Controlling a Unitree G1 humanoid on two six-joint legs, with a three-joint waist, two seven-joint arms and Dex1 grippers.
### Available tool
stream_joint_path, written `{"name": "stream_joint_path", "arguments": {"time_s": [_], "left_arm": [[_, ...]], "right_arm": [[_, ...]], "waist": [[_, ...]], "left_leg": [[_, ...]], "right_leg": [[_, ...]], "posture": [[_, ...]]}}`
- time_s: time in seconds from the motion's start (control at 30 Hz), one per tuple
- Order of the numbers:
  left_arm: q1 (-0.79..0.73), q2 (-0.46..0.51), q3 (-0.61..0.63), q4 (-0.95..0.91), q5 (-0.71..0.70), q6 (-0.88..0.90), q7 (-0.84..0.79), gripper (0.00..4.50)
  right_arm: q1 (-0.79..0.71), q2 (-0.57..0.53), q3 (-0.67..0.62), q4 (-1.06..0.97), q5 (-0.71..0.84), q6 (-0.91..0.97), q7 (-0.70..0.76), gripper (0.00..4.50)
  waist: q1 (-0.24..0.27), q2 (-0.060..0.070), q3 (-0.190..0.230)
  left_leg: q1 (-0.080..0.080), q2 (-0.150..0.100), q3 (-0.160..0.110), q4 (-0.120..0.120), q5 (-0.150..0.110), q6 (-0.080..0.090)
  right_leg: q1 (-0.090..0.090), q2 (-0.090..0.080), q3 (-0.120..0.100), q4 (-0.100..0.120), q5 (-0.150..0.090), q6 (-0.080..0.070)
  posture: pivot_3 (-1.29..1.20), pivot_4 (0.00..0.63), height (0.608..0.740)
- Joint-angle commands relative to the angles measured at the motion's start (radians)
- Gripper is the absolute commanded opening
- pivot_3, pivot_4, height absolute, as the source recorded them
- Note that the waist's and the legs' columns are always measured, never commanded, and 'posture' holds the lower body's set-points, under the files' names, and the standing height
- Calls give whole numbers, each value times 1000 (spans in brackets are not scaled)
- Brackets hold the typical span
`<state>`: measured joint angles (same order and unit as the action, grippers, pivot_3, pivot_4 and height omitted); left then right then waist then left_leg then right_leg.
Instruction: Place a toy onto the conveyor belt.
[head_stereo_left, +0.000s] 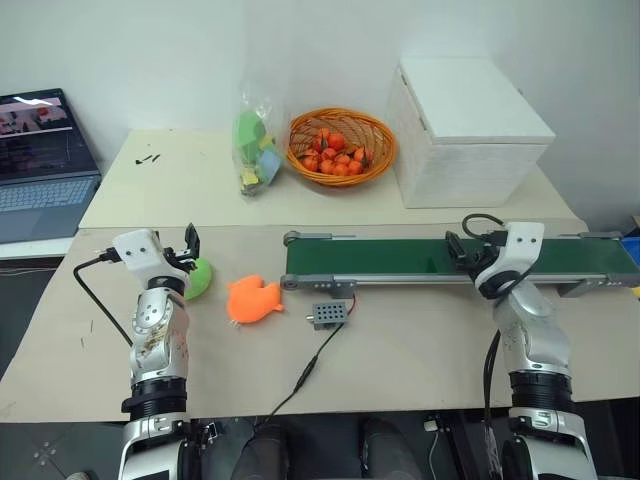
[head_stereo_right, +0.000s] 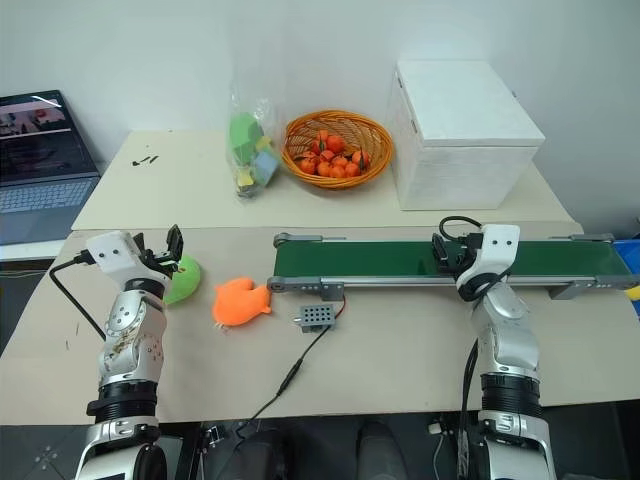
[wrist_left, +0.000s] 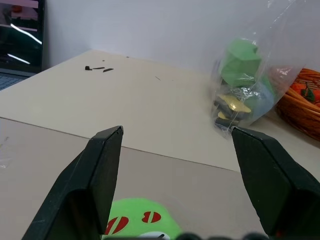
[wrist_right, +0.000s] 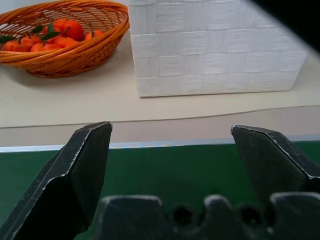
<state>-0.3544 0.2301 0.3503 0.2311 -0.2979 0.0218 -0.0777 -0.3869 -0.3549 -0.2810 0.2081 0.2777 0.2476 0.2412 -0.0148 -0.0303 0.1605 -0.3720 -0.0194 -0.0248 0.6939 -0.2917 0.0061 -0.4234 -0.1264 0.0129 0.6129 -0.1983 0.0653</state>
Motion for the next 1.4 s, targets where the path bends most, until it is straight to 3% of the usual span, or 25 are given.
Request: {"name": "stream_joint_path", "arguments": {"time_s": [0.03,0.2,0.5,0.7,0.87,1.0,1.17,1.3,1.4], "left_arm": [[-13,10,-13,-21,14,-12,-8,3665],[-23,4,-23,3,17,-6,-7,3665],[-37,6,-28,50,24,-15,-18,3665],[-30,-1,-19,53,22,-14,-10,3665],[-19,-5,-25,43,28,-4,-5,3665],[-16,-7,-32,17,20,16,-11,3665],[55,-2,-20,-227,-50,117,-19,3665],[241,-14,42,-510,-153,252,26,3665],[332,-48,146,-594,-331,390,101,3665]], "right_arm": [[-10,0,-20,-26,14,-33,6,4500],[-23,6,-10,-117,93,-1,85,4500],[-50,-28,188,-289,200,40,449,4500],[50,-113,235,-571,398,123,684,4500],[103,-150,229,-672,495,132,779,4500],[108,-173,250,-669,463,121,799,4500],[110,-188,269,-646,430,110,810,4500],[119,-194,271,-619,399,99,811,4500],[125,-202,270,-599,385,105,812,4500]], "waist": [[0,0,0],[-1,0,0],[-3,0,0],[4,0,0],[3,0,0],[1,0,0],[0,0,0],[-3,0,0],[1,0,0]], "left_leg": [[0,0,0,0,0,0],[0,0,0,0,0,0],[1,1,-1,0,0,0],[-3,0,-5,0,-1,1],[-1,0,-6,1,-1,1],[1,0,-6,1,0,1],[1,0,-6,1,0,0],[0,1,-5,0,-1,0],[1,1,-5,0,-1,1]], "right_leg": [[0,0,0,0,0,0],[0,0,0,0,0,0],[1,1,-1,0,0,0],[0,1,-2,-1,0,0],[1,0,-2,-2,0,1],[1,0,-1,-2,0,1],[0,0,-1,-1,0,1],[0,0,1,-1,0,1],[0,0,1,-2,0,1]], "posture": [[0,150,727],[0,150,727],[0,150,727],[0,150,727],[0,150,727],[0,150,727],[0,150,727],[0,150,727],[0,150,727]]}}
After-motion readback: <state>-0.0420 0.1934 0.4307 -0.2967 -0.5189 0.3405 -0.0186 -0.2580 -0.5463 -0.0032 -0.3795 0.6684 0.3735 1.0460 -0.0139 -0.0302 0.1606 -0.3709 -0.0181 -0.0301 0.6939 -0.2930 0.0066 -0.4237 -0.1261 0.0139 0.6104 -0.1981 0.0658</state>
